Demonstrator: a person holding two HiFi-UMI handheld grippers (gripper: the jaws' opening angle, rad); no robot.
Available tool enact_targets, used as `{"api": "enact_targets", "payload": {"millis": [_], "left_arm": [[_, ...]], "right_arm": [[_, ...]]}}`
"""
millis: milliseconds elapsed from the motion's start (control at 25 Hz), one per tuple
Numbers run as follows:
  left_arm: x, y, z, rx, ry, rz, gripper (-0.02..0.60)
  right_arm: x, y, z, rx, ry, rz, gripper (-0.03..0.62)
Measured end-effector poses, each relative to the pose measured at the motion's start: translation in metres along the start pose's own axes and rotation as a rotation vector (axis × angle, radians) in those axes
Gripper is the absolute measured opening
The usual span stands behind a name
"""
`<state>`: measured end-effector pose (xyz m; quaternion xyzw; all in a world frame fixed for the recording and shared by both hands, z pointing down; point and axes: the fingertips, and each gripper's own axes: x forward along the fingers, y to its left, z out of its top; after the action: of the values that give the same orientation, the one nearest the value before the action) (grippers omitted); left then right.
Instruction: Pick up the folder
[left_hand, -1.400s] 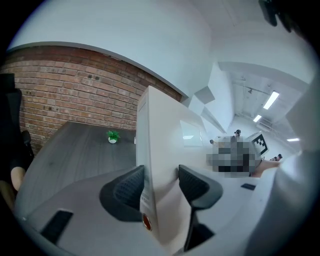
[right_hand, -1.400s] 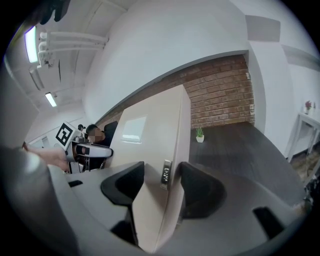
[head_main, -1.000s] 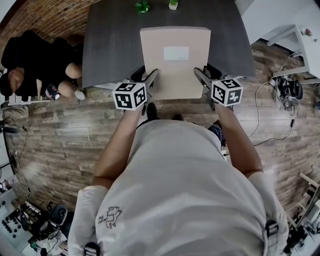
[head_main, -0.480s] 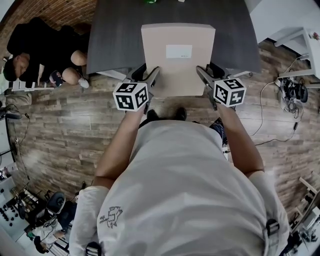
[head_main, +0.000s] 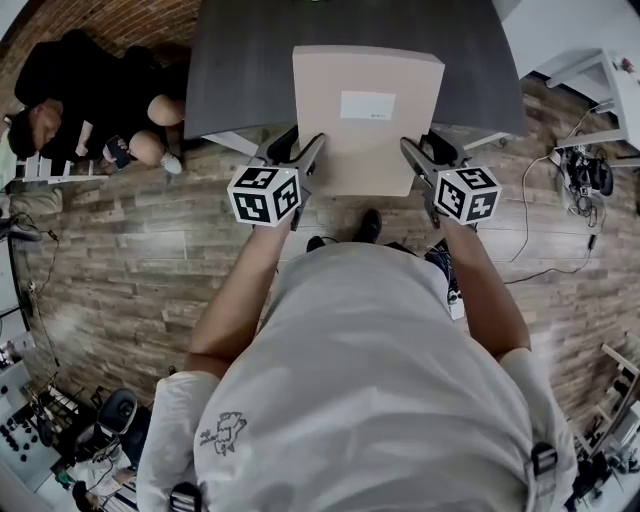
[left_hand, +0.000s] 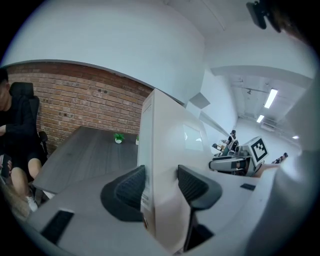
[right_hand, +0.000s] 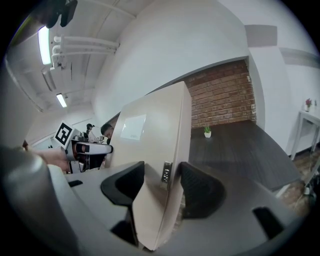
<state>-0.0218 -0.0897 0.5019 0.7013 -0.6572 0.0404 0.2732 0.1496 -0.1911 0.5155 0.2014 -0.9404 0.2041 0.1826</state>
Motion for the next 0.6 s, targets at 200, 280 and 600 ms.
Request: {"api": "enact_targets", "payload": {"millis": [200, 280, 600], "left_arm": [[-0.034, 0.011, -0.002, 0.012, -0.011, -0.016, 0.218], [-0.047, 0.014, -0.003, 0.019, -0.013, -0.025, 0.216], [-0.095, 0.023, -0.008, 0.032, -0.032, -0.061, 0.216]], "right_arm": [[-0.003, 0.037, -0.006, 0.008, -0.02, -0.02, 0.23], [-0.006, 0.051, -0.009, 0.009, -0.027, -0.021, 0.232], [-0.019, 0.102, -0.016, -0.002, -0.062, -0.032, 0.232]]}}
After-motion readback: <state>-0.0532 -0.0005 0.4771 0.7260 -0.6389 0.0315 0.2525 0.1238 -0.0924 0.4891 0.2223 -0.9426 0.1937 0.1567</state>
